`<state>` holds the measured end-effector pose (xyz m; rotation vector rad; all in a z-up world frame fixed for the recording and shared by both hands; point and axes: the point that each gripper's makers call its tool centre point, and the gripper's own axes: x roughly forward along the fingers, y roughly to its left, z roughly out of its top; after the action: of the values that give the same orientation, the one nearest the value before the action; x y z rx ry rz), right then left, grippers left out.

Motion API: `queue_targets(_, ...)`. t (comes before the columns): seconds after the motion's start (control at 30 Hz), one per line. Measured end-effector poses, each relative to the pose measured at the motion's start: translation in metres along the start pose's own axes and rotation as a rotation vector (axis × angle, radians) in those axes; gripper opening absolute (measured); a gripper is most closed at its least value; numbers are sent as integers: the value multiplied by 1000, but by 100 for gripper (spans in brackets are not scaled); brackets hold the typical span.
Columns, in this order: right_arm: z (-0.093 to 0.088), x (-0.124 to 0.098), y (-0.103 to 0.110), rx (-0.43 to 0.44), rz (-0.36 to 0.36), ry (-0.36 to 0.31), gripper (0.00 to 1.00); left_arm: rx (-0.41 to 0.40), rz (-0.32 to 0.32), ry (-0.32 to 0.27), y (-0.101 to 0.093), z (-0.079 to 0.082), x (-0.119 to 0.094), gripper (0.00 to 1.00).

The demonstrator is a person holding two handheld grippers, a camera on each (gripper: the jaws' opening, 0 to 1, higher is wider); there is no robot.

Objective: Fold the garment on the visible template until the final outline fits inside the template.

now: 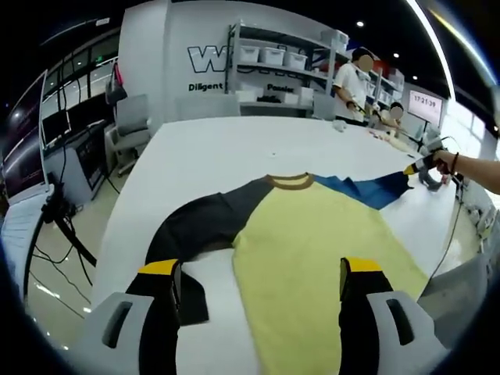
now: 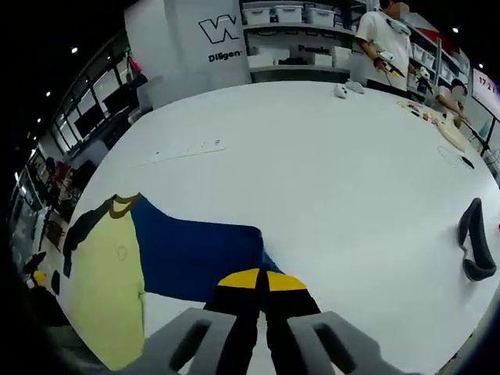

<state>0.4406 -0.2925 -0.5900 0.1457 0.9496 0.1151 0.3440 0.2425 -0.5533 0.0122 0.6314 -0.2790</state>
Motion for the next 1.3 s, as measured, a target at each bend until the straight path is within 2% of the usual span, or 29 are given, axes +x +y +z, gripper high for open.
queue_targets(0.07, -3, -1, 24, 25, 88, 33, 0, 1, 0, -5, 0, 1, -2, 84)
queue_targets(0.13, -2, -2, 35, 54, 122, 42, 0, -1, 0, -8, 0, 2, -2, 84)
queue_targets(0.2, 7, 0, 49, 83, 203, 42, 0, 0, 4, -8, 2, 1, -4, 84)
queue_targets(0.27, 10, 0, 55, 90, 219, 44, 0, 4, 11, -13, 3, 1, -5, 84)
queue_targets(0.47, 26, 0, 107, 50, 329, 43, 0, 25, 3, -10, 1, 0, -8, 85)
queue_targets(0.77, 35, -2, 170, -51, 421, 53, 0, 44, -17, -12, -4, -1, -11, 85)
queue_targets(0.83, 33, -3, 181, -70, 432, 55, 0, 48, -24, -11, -5, -1, -11, 84)
queue_targets(0.97, 31, -6, 217, -126, 470, 56, 0, 57, -35, -13, -8, 0, -11, 84)
queue_targets(1.13, 30, -8, 231, -149, 488, 61, 0, 60, -40, -15, -8, 0, -12, 83)
queue_targets(1.2, 29, -10, 244, -163, 504, 62, 0, 63, -46, -18, -8, 2, -13, 83)
queue_targets(1.23, 29, -11, 269, -194, 535, 62, 0, 64, -49, -21, -8, 2, -13, 83)
queue_targets(1.3, 30, -10, 283, -203, 553, 64, 0, 68, -51, -21, -7, 3, -14, 82)
